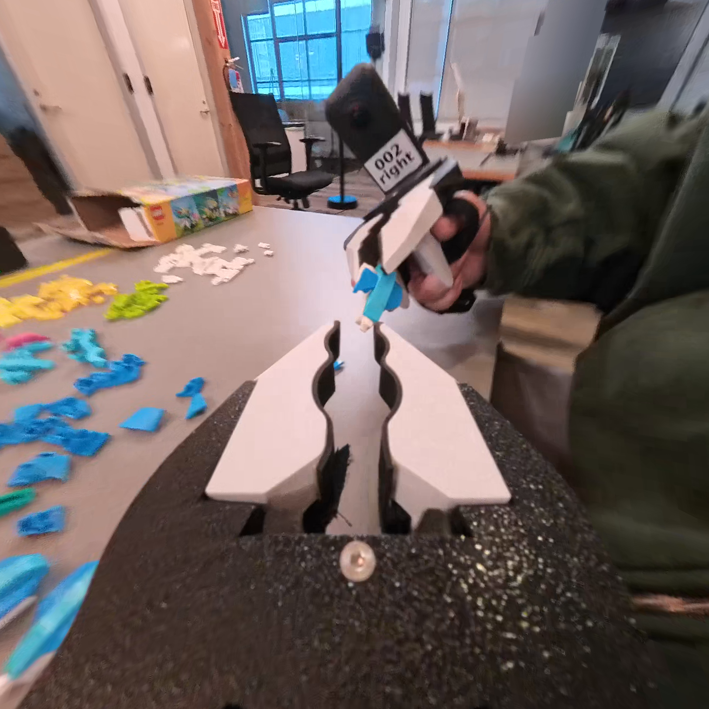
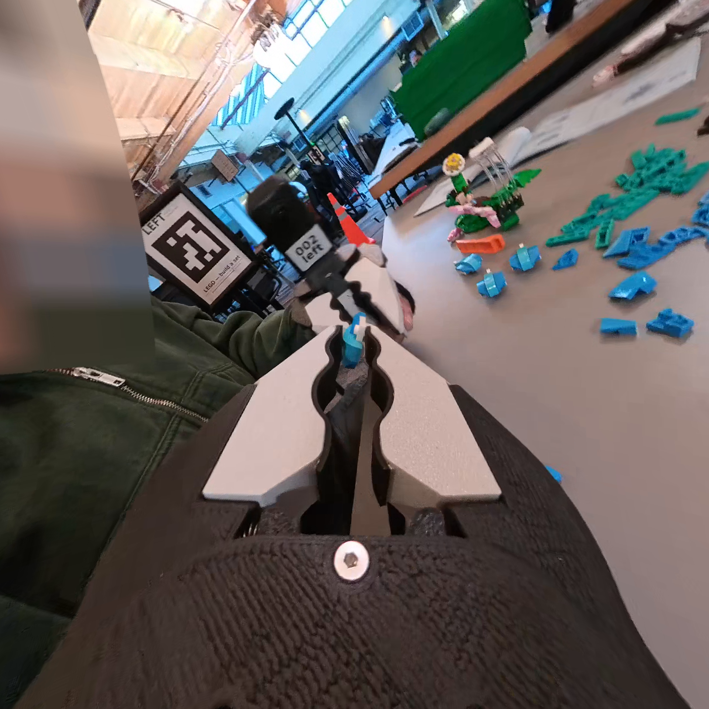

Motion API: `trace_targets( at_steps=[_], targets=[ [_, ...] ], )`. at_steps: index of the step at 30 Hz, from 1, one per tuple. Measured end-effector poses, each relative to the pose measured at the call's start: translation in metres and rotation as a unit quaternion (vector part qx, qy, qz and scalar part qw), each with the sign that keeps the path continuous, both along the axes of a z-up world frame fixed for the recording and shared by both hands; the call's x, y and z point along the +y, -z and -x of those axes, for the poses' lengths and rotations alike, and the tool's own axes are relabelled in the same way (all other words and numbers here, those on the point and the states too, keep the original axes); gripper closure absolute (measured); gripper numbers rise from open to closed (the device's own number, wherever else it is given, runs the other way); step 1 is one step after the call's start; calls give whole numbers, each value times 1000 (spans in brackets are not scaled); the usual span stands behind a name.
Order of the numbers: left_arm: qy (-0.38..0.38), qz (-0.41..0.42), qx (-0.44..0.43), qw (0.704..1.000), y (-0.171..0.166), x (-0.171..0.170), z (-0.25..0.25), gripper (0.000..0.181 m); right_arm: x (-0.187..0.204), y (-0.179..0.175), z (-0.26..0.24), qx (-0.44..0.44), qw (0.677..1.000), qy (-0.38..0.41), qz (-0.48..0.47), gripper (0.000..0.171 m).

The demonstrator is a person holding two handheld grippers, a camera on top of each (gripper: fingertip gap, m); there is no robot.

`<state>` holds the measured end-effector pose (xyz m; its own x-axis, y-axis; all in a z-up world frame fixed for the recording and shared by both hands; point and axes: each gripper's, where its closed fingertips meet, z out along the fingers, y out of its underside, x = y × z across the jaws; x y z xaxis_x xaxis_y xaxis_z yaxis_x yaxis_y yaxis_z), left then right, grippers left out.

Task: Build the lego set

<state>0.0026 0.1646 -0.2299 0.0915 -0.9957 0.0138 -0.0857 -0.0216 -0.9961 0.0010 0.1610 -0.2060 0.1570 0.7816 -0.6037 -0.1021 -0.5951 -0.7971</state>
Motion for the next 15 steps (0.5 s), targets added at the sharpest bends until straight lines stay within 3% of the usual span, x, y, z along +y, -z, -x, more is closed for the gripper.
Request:
trace_targets(
  at_steps=[1,4,8,11,13,15],
  targets=[
    [6,41,-12,999,-2,0,-1,163,-1,-3,-1,4,1000,-1,-13,161],
    [57,159,-48,984,-10,-7,-3,156,-3,-7,-2,4,999,-10,-40,161],
    [105,251,-85,959,-19,-14,-3,157,-3,-9,-2,5,998,-17,-53,161],
    [126,291,-103,943,-24,-15,-2,157,-4,-9,-1,10,998,-24,-51,161],
    [123,294,-106,942,-24,-14,-1,170,-4,-9,0,15,998,-30,-50,161],
    [122,300,-93,942,-20,-14,-1,170,-4,-9,2,18,998,-31,-52,161]
  ],
)
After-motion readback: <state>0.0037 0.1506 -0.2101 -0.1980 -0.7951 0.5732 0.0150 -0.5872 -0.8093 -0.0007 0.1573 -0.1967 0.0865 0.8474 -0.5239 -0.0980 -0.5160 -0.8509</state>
